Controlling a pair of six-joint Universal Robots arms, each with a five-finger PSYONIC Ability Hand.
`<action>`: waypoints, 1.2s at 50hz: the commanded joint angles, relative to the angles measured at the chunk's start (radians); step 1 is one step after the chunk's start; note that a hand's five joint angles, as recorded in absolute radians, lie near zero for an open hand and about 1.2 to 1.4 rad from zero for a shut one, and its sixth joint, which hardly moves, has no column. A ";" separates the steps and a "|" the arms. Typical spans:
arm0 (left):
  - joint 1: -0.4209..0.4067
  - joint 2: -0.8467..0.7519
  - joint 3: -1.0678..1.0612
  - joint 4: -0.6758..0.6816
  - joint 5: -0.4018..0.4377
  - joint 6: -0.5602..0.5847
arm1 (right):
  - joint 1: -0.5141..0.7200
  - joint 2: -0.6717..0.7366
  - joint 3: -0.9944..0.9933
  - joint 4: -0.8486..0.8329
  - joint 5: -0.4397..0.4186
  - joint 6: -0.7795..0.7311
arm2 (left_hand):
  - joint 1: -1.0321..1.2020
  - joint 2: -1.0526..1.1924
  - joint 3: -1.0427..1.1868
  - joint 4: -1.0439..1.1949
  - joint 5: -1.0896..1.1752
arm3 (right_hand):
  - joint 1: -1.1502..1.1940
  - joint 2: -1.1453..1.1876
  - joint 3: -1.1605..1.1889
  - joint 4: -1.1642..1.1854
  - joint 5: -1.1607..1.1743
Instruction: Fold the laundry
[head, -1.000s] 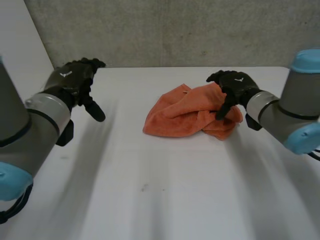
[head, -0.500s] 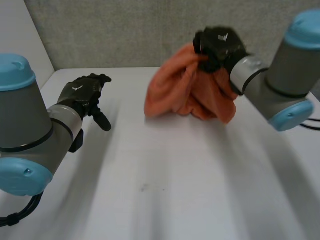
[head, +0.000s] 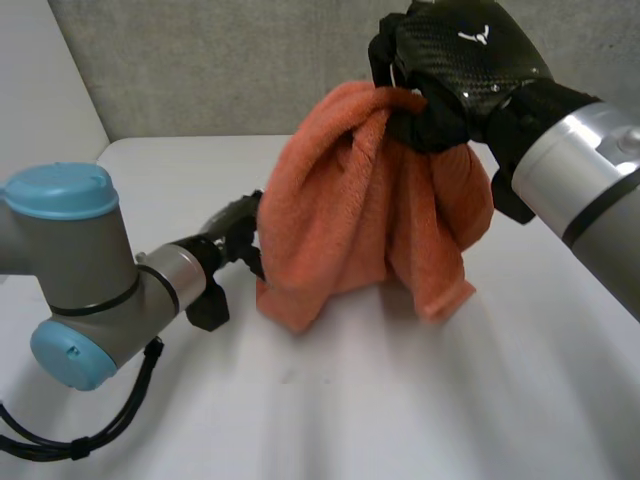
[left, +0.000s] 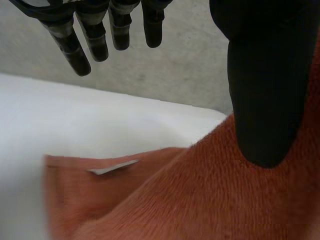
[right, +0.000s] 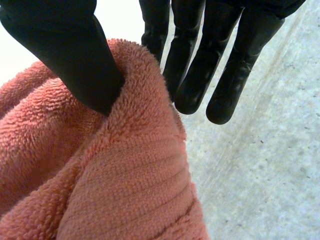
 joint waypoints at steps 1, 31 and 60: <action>-0.009 -0.050 -0.002 0.008 0.112 -0.081 | -0.007 -0.033 0.056 -0.003 0.004 0.043 | 0.706 0.717 0.715 0.716 0.689 | 0.479 0.216 0.212 0.204 0.278; 0.164 0.214 -0.256 -0.071 0.054 -0.028 | -0.112 0.091 0.084 -0.041 0.098 0.034 | 0.101 0.111 0.109 0.110 0.083 | 0.479 0.216 0.212 0.204 0.278; 0.013 -0.073 -0.163 0.142 -0.084 0.238 | -0.124 0.129 0.142 -0.053 0.095 0.050 | 0.414 0.425 0.423 0.424 0.397 | 0.479 0.216 0.212 0.204 0.278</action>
